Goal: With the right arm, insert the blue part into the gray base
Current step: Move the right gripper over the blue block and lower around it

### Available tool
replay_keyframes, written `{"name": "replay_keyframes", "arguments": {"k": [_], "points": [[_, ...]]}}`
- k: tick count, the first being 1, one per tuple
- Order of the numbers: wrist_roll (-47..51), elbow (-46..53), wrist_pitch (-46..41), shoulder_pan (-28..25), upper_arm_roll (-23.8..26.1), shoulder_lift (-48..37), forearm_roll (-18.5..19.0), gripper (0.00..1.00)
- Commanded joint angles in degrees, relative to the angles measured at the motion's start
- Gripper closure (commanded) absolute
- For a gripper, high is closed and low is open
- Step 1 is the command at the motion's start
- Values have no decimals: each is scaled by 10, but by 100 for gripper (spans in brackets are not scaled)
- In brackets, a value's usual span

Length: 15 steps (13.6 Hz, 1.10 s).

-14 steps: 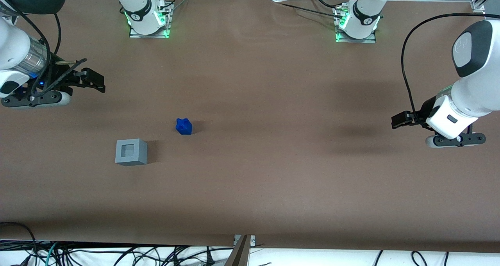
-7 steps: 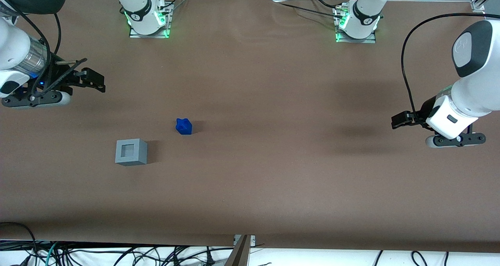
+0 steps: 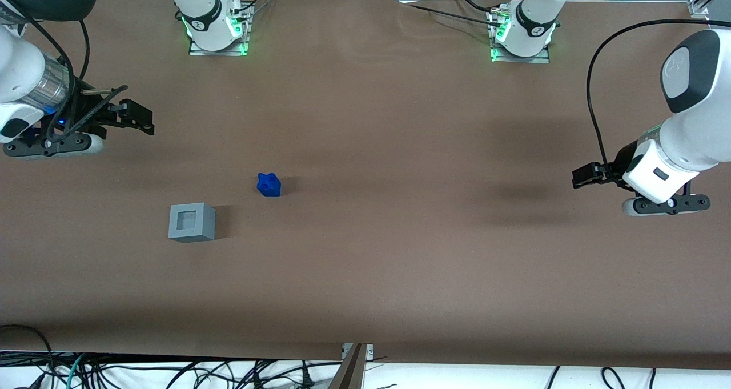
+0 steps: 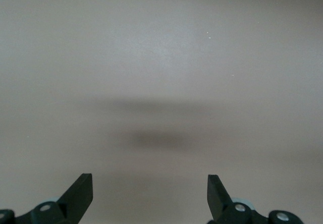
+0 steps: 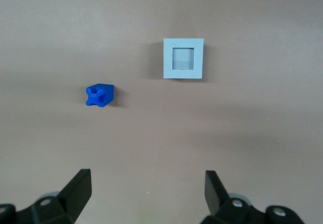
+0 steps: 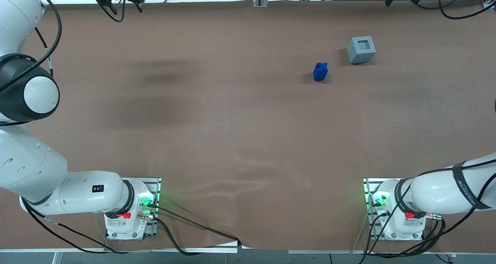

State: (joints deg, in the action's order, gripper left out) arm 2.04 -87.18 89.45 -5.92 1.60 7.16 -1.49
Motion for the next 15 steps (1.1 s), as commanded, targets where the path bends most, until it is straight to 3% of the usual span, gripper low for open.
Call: {"name": "replay_keyframes", "arguments": {"k": [1, 4, 8, 11, 15], "points": [[7, -29, 19, 8, 12, -3, -3, 1], [64, -121, 137, 7, 36, -2, -4, 1], [218, -198, 305, -2, 89, 56, -4, 1], [307, -214, 405, -51, 89, 113, 0, 1], [334, -237, 500, -79, 88, 161, 16, 1]]}}
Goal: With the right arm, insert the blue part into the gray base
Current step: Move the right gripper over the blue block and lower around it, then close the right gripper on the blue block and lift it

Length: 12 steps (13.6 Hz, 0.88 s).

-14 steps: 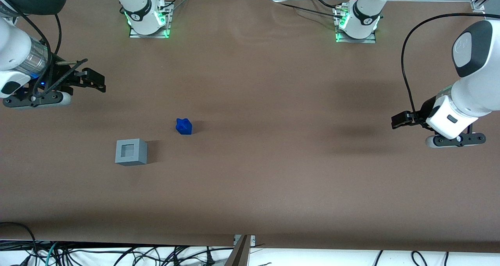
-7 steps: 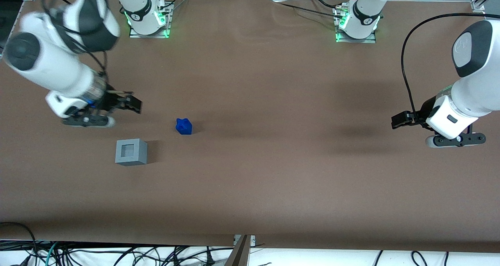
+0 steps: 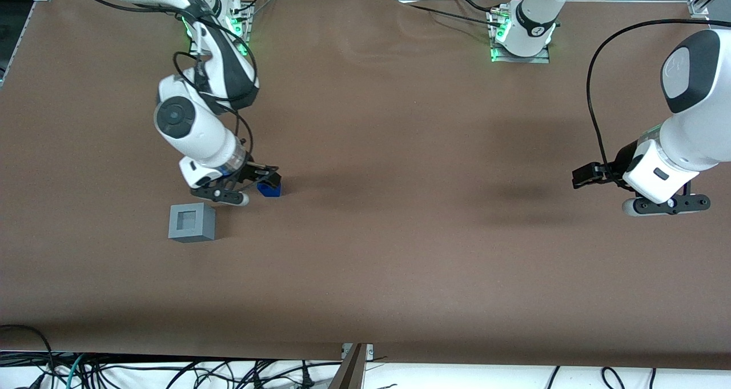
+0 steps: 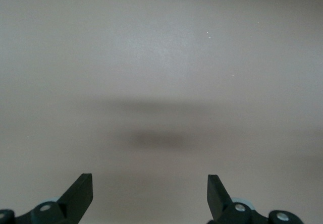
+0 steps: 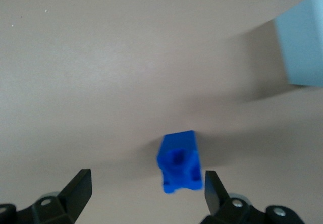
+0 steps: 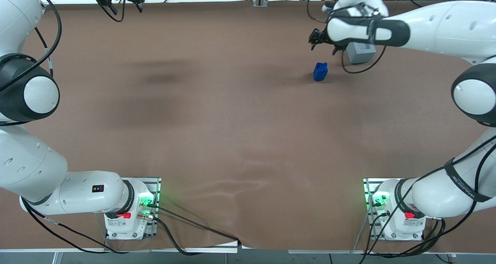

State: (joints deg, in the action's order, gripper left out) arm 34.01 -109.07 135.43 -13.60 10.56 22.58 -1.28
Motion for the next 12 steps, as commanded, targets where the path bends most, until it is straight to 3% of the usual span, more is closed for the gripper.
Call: {"name": "replay_keyframes", "arguments": {"k": [1, 4, 12], "points": [[14, -22, 59, -3, -2, 15, 24, 1], [14, -21, 60, -3, -3, 22, 62, 1], [19, -52, 62, -3, -4, 26, 96, 1]]}}
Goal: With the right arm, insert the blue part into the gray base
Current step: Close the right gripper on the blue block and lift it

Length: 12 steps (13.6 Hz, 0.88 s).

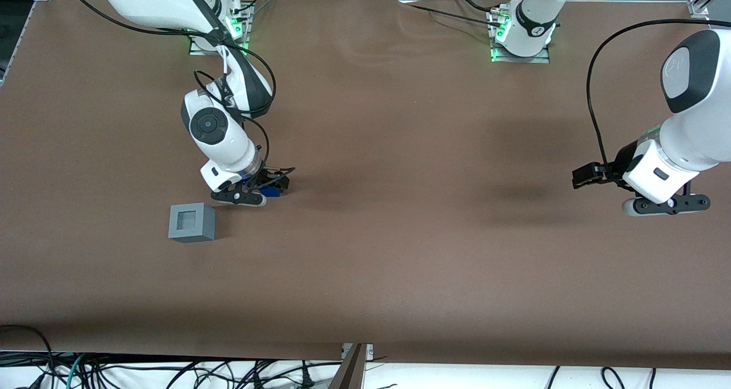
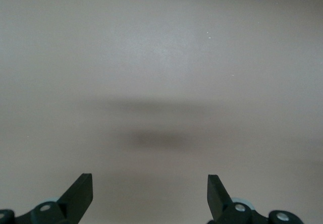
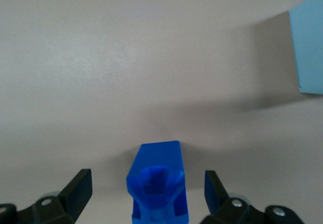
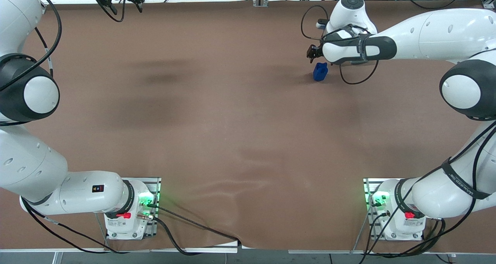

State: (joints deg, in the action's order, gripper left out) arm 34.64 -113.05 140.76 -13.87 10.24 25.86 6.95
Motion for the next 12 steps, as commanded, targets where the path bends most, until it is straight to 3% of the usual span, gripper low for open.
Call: {"name": "replay_keyframes", "arguments": {"k": [1, 8, 10, 12], "points": [[13, -14, 8, 0, 0, -7, 14, 2], [13, -14, 11, 0, 0, 2, 22, 21], [13, -14, 11, 1, -1, 2, 22, 33], [10, -14, 10, 1, -1, 2, 22, 54]]}}
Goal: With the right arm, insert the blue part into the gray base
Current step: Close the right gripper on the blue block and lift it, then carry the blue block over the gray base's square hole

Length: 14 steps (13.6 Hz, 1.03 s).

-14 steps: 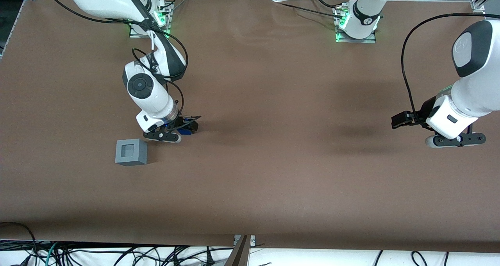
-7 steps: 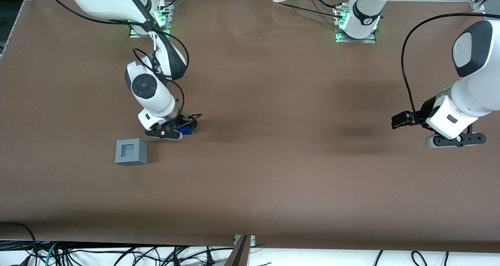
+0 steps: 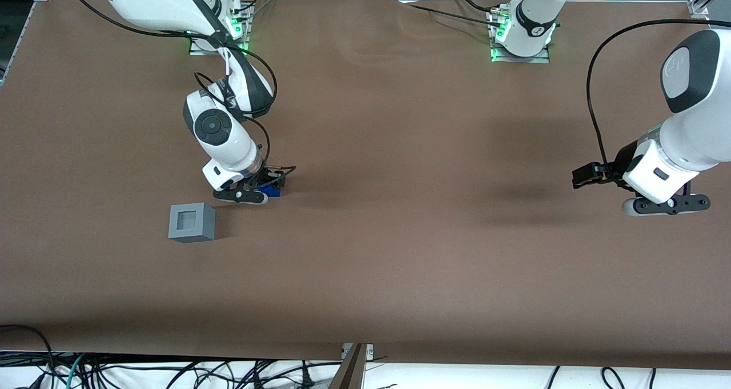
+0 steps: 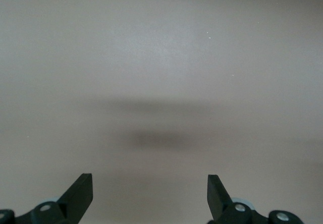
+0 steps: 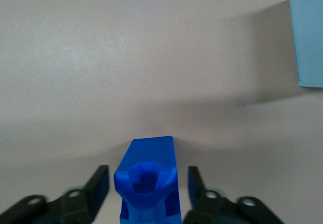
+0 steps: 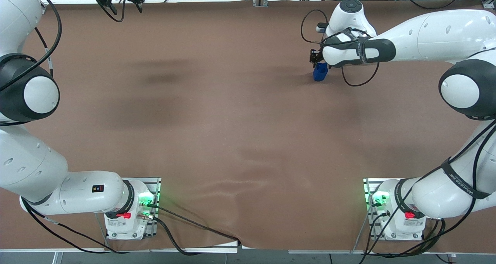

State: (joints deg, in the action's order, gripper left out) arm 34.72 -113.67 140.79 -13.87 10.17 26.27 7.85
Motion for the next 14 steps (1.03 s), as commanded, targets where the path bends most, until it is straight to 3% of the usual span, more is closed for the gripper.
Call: {"name": "replay_keyframes", "arguments": {"k": [1, 3, 8, 9, 11, 14], "points": [[4, -6, 7, 2, -1, -3, 13, 59], [-14, -2, -10, 4, -7, -20, 13, 59], [-148, 85, -184, 7, -48, -58, 2, 59], [-190, 99, -191, 10, -67, -57, -4, 59], [-259, 122, -197, 42, -77, -51, -55, 58], [-281, 187, -244, 71, -77, -20, -64, 58]]}}
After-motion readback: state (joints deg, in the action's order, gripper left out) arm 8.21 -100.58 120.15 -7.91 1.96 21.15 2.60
